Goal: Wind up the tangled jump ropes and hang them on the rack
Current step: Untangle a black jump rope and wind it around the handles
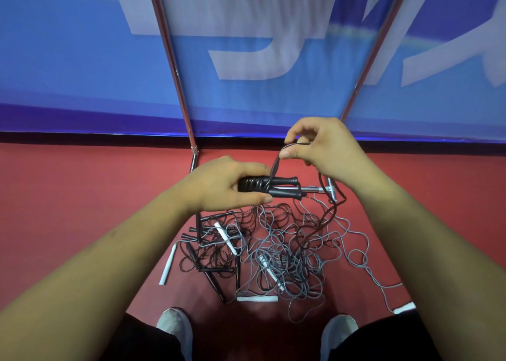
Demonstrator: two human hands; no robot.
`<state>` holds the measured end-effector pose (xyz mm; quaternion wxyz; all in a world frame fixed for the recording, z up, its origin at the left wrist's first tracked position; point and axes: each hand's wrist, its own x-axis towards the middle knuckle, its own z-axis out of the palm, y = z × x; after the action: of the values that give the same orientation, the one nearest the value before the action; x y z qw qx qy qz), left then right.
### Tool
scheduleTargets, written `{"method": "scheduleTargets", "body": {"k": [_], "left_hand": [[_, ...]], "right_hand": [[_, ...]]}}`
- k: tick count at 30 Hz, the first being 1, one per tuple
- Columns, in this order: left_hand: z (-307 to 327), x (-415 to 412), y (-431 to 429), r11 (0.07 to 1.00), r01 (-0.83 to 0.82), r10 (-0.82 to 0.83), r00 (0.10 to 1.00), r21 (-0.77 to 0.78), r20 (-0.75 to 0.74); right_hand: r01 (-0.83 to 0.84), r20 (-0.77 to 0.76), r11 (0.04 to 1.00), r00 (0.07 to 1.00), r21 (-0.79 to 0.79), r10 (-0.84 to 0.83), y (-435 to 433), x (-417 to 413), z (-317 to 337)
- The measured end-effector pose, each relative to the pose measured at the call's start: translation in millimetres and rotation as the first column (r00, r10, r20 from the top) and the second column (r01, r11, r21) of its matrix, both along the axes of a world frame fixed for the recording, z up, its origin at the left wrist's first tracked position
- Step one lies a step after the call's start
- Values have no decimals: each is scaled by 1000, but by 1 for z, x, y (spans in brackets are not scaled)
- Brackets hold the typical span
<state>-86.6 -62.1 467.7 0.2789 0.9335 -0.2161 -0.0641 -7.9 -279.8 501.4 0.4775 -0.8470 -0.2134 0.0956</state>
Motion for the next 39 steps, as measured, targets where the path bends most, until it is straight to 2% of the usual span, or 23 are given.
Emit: {"method": "scheduleTargets", "body": {"k": [3, 5, 8, 11, 13, 14, 18, 20, 23, 26, 29, 33, 36, 39], "left_hand": [[2, -5, -2, 968, -8, -13, 997, -252, -81], [4, -8, -3, 894, -100, 43, 989, -437, -139], [9, -9, 0, 704, -236, 115, 969, -670, -221], [9, -4, 2, 474, -334, 158, 942, -814, -295], [10, -1, 1, 315, -393, 145, 919, -864, -365], [11, 0, 1, 274, -405, 125, 915, -873, -385], [16, 0, 2, 201, -435, 97, 901, -878, -424], [18, 0, 6, 137, -466, 111, 884, -874, -454], [21, 3, 14, 99, -497, 163, 863, -862, -479], [22, 6, 21, 107, -541, 224, 831, -834, -510], [20, 8, 29, 197, -604, 347, 779, -772, -522], [12, 9, 34, 396, -669, 582, 713, -629, -392], [6, 9, 30, 543, -679, 639, 716, -495, -281], [1, 8, 26, 731, -647, 646, 759, -217, -83]], "right_hand": [[-34, -39, 999, 999, 17, 34, -4, 5, -6], [-63, -64, 998, 996, 5, 63, -8, 7, -12], [-103, -140, 995, 985, 4, 103, -11, 8, -16], [-151, -178, 988, 972, 39, 156, -7, 5, -13], [-162, -179, 985, 969, 59, 170, -4, 3, -12], [-153, -179, 986, 971, 61, 161, -3, 3, -11], [-91, -202, 995, 975, 33, 96, -3, 2, -13], [-106, -187, 994, 977, -8, 102, -7, 2, -14], [-98, -147, 992, 985, -74, 87, -11, 2, -12], [-77, -90, 991, 994, -114, 66, -11, -2, -4], [-61, 1, 985, 998, -161, 62, -9, -8, 9], [-106, 72, 975, 990, -194, 122, 0, -22, 23], [-152, 100, 959, 979, -238, 180, 7, -34, 28], [-164, 132, 946, 970, -279, 207, 12, -38, 29]]}}
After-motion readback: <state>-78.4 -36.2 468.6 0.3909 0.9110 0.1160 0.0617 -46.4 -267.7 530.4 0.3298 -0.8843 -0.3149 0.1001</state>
